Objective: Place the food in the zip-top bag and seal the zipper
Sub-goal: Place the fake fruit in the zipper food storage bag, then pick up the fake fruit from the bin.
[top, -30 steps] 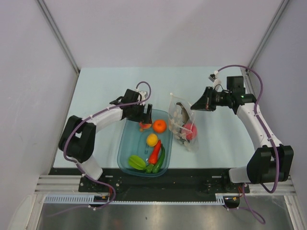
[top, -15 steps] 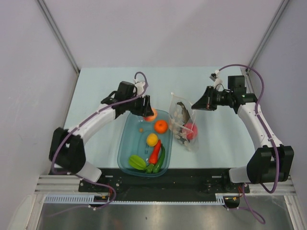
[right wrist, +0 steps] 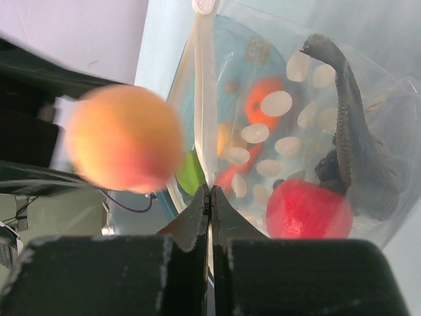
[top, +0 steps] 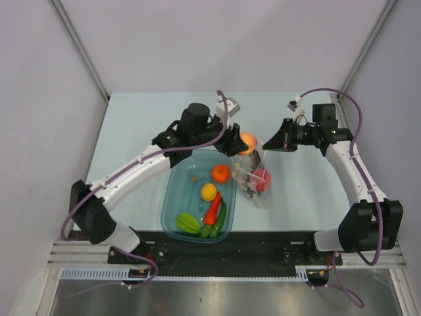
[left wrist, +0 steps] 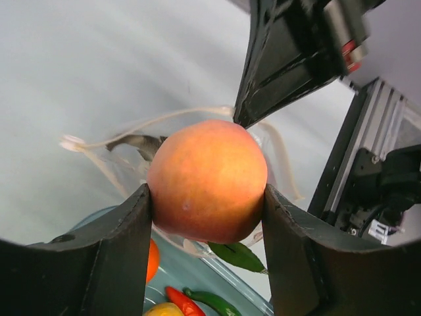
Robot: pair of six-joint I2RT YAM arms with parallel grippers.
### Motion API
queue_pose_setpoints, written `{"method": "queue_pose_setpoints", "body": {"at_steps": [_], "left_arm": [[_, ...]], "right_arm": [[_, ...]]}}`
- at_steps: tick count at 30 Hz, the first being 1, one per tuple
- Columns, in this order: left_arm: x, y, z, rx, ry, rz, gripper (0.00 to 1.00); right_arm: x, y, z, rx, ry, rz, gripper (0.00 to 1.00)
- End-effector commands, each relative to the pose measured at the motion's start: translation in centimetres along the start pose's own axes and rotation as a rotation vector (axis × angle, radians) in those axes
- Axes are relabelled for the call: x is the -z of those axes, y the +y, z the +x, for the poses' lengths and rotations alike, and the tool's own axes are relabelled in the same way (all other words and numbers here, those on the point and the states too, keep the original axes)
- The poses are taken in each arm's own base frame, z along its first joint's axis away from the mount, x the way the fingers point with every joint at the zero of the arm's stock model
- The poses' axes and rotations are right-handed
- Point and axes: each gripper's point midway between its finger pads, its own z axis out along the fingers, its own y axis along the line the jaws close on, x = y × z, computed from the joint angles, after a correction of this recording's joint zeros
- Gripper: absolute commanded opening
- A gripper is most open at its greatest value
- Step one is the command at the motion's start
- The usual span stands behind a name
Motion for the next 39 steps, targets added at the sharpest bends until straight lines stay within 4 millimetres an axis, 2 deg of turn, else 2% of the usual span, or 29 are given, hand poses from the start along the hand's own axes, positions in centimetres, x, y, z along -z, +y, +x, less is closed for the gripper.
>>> {"method": "queue_pose_setpoints", "body": {"at_steps": [1, 3, 4, 6, 7, 9, 10, 11, 12, 13, 14, 15, 17, 18, 21, 26, 27, 30, 33, 36, 37, 38, 39], "left_arm": [[-2.2, 0.2, 0.7, -0.036, 0.05, 0.002, 0.75], [-1.6, -0.1, 0.4, -0.064, 0.057, 0.016, 0.88], [-0.5, -0.1, -0.5, -0.1, 0.029, 0.01, 0.99], [0.9, 0.2, -0.8, -0.132, 0.005, 0.0, 1.0], [2.4, 1.0, -0.8, -0.127, -0.004, -0.019, 1.0], [3.8, 1.4, 0.9, -0.146, 0.042, 0.008, 1.0], [4.9, 2.4, 2.1, -0.145, 0.068, -0.014, 1.0], [5.6, 2.6, 4.2, -0.143, 0.133, -0.006, 1.0], [6.1, 3.2, 5.6, -0.217, 0.173, 0.007, 1.0], [6.5, 3.3, 8.3, -0.241, 0.238, 0.031, 1.0], [7.6, 3.0, 10.1, -0.267, 0.284, 0.048, 1.0], [7.9, 3.3, 13.0, -0.313, 0.341, 0.075, 1.0], [8.7, 3.0, 15.3, -0.355, 0.388, 0.126, 1.0], [8.8, 2.8, 17.1, -0.39, 0.418, 0.17, 1.0], [8.0, 3.8, 19.2, -0.398, 0.452, 0.154, 1.0], [6.3, 5.6, 21.4, -0.428, 0.522, 0.126, 0.99], [5.9, 5.8, 22.4, -0.435, 0.549, 0.133, 1.0], [5.2, 6.5, 23.9, -0.479, 0.573, 0.128, 0.99], [4.5, 6.6, 24.6, -0.491, 0.57, 0.144, 1.0], [3.5, 6.4, 24.4, -0.477, 0.557, 0.151, 0.98], [3.1, 6.6, 24.8, -0.466, 0.57, 0.152, 0.95], [2.8, 6.5, 24.8, -0.458, 0.574, 0.152, 0.88], [2.4, 6.5, 24.0, -0.459, 0.566, 0.147, 0.82]], "right_arm": [[1.0, 2.1, -1.5, 0.066, -0.043, -0.044, 0.0], [1.1, 2.3, -1.4, 0.069, -0.043, -0.044, 0.0], [1.2, 2.2, -1.4, 0.07, -0.045, -0.041, 0.0], [1.3, 2.1, -1.4, 0.064, -0.048, -0.032, 0.0], [1.3, 2.1, -1.3, 0.065, -0.047, -0.032, 0.0], [1.5, 1.9, -1.3, 0.064, -0.049, -0.026, 0.0], [1.5, 1.9, -1.3, 0.066, -0.05, -0.025, 0.0], [1.5, 1.9, -1.3, 0.066, -0.049, -0.025, 0.0], [1.5, 1.8, -1.3, 0.063, -0.049, -0.022, 0.0], [1.5, 1.7, -1.2, 0.065, -0.047, -0.023, 0.0], [1.6, 1.7, -1.2, 0.064, -0.047, -0.021, 0.0], [1.5, 1.7, -1.1, 0.063, -0.046, -0.021, 0.0], [1.4, 1.5, -1.1, 0.056, -0.042, -0.021, 0.0], [1.3, 1.3, -1.0, 0.052, -0.04, -0.019, 0.0], [1.2, 1.3, -1.2, 0.047, -0.047, -0.02, 0.0], [1.1, 1.2, -1.2, 0.041, -0.044, -0.017, 0.0], [1.0, 1.1, -1.2, 0.037, -0.043, -0.015, 0.0], [1.0, 1.0, -1.1, 0.036, -0.042, -0.011, 0.0], [1.0, 0.9, -0.9, 0.032, -0.038, -0.006, 0.0], [1.0, 0.7, -0.9, 0.03, -0.039, -0.002, 0.0], [0.9, 0.6, -0.9, 0.028, -0.038, 0.0, 0.0], [0.9, 0.5, -0.9, 0.026, -0.04, 0.003, 0.0], [0.8, 0.4, -0.9, 0.023, -0.038, 0.004, 0.0]]}}
